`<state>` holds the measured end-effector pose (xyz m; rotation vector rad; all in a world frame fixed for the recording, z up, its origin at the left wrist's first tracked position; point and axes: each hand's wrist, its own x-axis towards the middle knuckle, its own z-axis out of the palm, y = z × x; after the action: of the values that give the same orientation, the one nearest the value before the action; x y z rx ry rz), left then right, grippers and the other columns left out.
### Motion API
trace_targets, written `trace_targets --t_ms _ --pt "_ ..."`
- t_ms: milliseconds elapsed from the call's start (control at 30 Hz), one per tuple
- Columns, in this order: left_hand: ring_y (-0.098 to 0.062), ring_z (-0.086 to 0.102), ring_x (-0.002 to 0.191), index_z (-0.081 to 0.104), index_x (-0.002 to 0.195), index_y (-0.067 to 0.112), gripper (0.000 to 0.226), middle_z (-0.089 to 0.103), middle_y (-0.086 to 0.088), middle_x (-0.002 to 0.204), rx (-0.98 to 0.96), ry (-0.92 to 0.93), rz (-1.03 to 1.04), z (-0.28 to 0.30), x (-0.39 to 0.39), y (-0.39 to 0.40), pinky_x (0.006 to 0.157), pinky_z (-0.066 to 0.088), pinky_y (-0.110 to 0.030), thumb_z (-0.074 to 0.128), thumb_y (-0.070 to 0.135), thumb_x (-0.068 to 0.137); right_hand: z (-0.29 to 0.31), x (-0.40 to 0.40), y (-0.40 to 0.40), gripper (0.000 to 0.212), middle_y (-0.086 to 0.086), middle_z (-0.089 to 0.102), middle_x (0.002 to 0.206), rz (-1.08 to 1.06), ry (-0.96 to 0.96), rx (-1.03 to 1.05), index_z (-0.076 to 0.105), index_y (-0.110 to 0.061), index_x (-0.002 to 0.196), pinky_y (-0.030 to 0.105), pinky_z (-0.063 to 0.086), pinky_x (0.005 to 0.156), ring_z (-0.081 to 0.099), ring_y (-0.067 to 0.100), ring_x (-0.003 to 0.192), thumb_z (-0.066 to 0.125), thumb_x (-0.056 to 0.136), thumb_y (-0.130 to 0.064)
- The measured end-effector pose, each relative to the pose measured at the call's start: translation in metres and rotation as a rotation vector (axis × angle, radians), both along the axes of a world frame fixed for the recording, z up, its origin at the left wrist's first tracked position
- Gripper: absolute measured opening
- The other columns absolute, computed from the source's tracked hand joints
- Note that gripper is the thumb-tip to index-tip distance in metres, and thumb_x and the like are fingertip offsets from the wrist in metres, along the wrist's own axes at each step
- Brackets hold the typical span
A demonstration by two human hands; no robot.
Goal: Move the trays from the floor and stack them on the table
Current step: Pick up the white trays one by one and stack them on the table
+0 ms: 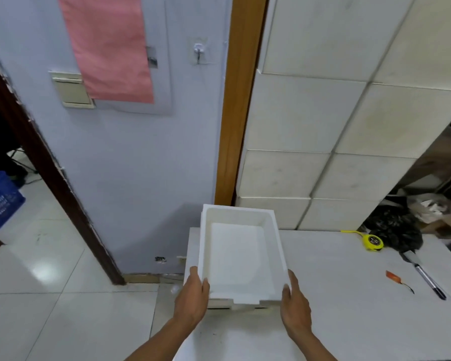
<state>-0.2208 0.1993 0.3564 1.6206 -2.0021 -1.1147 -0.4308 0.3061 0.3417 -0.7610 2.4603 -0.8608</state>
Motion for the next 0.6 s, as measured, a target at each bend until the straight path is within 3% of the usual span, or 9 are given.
trace_targets --t_ms 100,167,267,433,533,600 --pt "-0.012 0.050 0.077 0.016 0.148 0.015 0.050 0.051 0.011 0.086 0.000 -0.098 -0.013 -0.006 -0.002 0.003 0.073 0.044 -0.028 0.030 0.024 0.101 -0.004 -0.007 0.001 0.049 0.005 0.067 0.111 0.045 0.001 0.009 0.023 -0.037 0.150 0.035 0.050 0.086 0.064 0.024 0.097 0.028 0.102 -0.030" --pt "-0.013 0.051 0.075 0.008 0.152 0.019 0.054 0.063 0.002 0.091 -0.005 -0.173 0.009 -0.008 -0.002 0.006 0.073 0.046 -0.028 0.026 0.027 0.101 -0.005 -0.009 0.003 0.049 0.000 0.065 0.088 0.079 0.006 0.027 0.023 -0.040 0.150 0.032 0.050 0.077 0.062 0.018 0.081 0.028 0.102 -0.030" --pt "-0.011 0.047 0.067 0.006 0.153 0.024 0.055 0.070 -0.008 0.110 -0.018 -0.261 0.043 -0.010 -0.002 0.007 0.067 0.041 -0.026 0.024 0.030 0.102 -0.007 -0.013 0.005 0.049 -0.006 0.054 0.070 0.139 0.034 0.073 0.021 -0.041 0.149 0.027 0.046 0.068 0.059 0.015 0.072 0.027 0.102 -0.029" --pt "-0.010 0.046 0.062 0.005 0.153 0.026 0.055 0.070 -0.003 0.101 -0.024 -0.370 0.024 -0.009 -0.002 0.003 0.062 0.038 -0.025 0.024 0.033 0.102 -0.008 -0.021 0.003 0.051 -0.010 0.050 0.067 0.219 0.117 0.180 0.018 -0.039 0.151 0.027 0.047 0.068 0.059 0.016 0.072 0.025 0.102 -0.030" --pt "-0.005 0.041 0.054 0.004 0.153 0.027 0.056 0.062 0.003 0.089 -0.037 -0.426 0.019 -0.010 -0.005 0.002 0.051 0.034 -0.023 0.023 0.034 0.101 -0.008 -0.021 0.001 0.051 -0.007 0.050 0.067 0.234 0.171 0.221 0.016 -0.036 0.152 0.028 0.044 0.067 0.053 0.017 0.069 0.025 0.102 -0.031" --pt "-0.009 0.048 0.059 0.002 0.153 0.027 0.056 0.069 0.001 0.104 -0.029 -0.490 0.001 -0.015 -0.006 0.000 0.054 0.037 -0.023 0.022 0.035 0.101 -0.008 -0.024 -0.003 0.052 -0.003 0.051 0.073 0.247 0.215 0.282 0.013 -0.036 0.152 0.029 0.042 0.066 0.050 0.018 0.071 0.023 0.102 -0.032"
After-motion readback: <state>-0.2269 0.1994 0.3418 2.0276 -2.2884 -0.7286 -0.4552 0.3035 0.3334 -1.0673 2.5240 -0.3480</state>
